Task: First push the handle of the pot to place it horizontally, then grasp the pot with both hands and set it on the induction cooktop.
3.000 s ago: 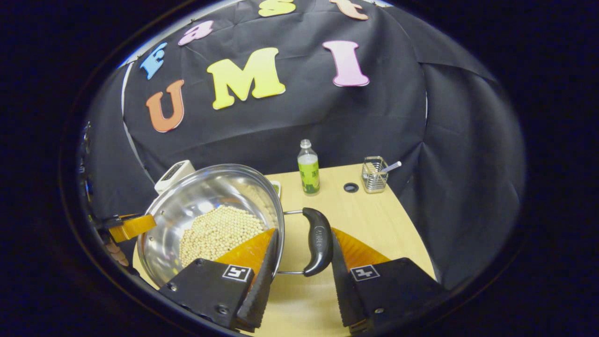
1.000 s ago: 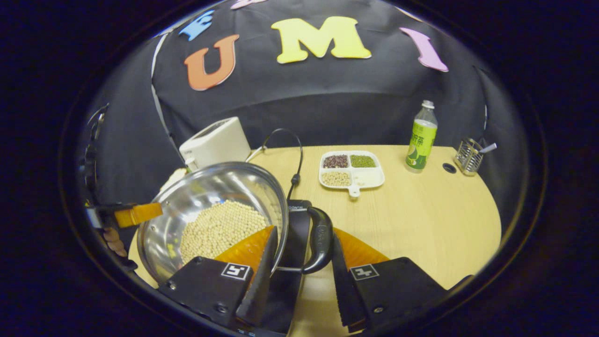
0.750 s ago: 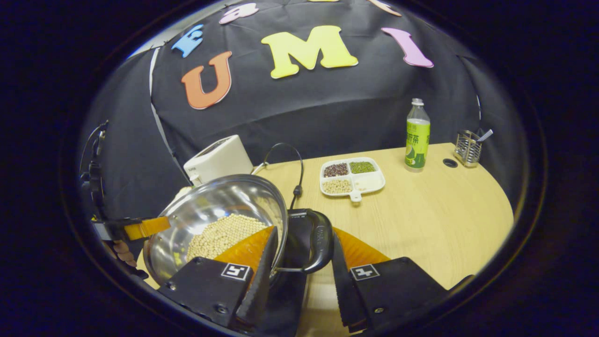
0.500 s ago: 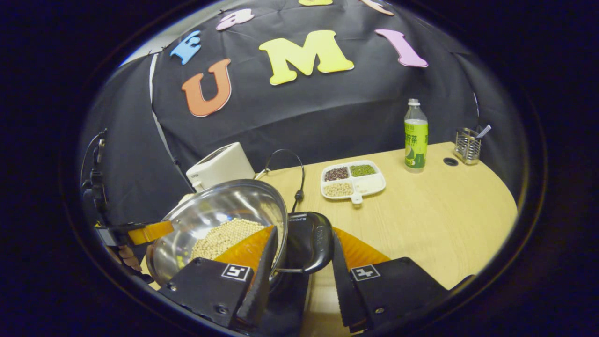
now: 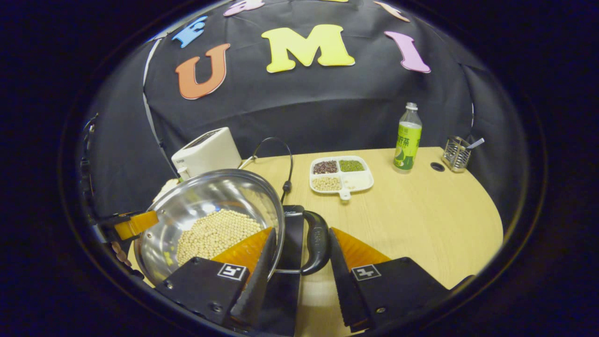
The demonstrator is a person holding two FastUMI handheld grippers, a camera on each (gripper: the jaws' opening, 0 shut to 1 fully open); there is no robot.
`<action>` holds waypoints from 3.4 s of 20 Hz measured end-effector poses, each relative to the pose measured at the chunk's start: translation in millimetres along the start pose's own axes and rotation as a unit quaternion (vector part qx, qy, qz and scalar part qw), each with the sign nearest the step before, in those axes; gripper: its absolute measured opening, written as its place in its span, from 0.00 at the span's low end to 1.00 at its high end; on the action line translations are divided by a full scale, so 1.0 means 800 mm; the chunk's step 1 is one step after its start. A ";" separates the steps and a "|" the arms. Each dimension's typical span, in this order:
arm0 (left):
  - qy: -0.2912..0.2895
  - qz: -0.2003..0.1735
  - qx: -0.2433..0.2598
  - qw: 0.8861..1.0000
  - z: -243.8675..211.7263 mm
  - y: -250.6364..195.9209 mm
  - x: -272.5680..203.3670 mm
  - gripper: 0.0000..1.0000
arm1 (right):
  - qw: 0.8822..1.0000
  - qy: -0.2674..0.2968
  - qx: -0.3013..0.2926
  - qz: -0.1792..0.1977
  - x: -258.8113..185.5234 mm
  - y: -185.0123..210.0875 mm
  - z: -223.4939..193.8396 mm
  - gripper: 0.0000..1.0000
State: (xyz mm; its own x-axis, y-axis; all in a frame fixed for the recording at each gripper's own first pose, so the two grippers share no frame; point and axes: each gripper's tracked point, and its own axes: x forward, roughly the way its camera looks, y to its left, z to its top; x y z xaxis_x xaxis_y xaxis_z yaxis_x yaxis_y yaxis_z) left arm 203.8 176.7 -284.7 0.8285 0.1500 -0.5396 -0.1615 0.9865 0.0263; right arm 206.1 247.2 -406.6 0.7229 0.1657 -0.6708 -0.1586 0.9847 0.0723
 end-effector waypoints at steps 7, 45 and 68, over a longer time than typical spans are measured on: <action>-0.038 0.016 -0.008 0.999 0.013 0.004 -0.065 0.95 | 0.998 -0.050 -0.028 -0.008 -0.064 -0.017 0.008 0.92; -0.320 -0.034 0.022 0.947 0.050 -0.193 -0.426 0.95 | 0.930 -0.350 -0.027 -0.110 -0.540 -0.269 0.049 0.99; -0.331 -0.061 0.076 0.939 0.054 -0.218 -0.484 0.94 | 0.918 -0.383 -0.013 -0.105 -0.579 -0.290 0.051 0.99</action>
State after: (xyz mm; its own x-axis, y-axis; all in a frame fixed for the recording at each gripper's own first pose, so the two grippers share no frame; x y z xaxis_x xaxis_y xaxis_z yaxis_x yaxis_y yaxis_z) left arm -65.9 -50.5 -44.2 0.9956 -0.0070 0.0930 -0.0066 0.9893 0.1455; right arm -64.6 -56.1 -82.3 0.9985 -0.0279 0.0481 0.0290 0.9993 -0.0225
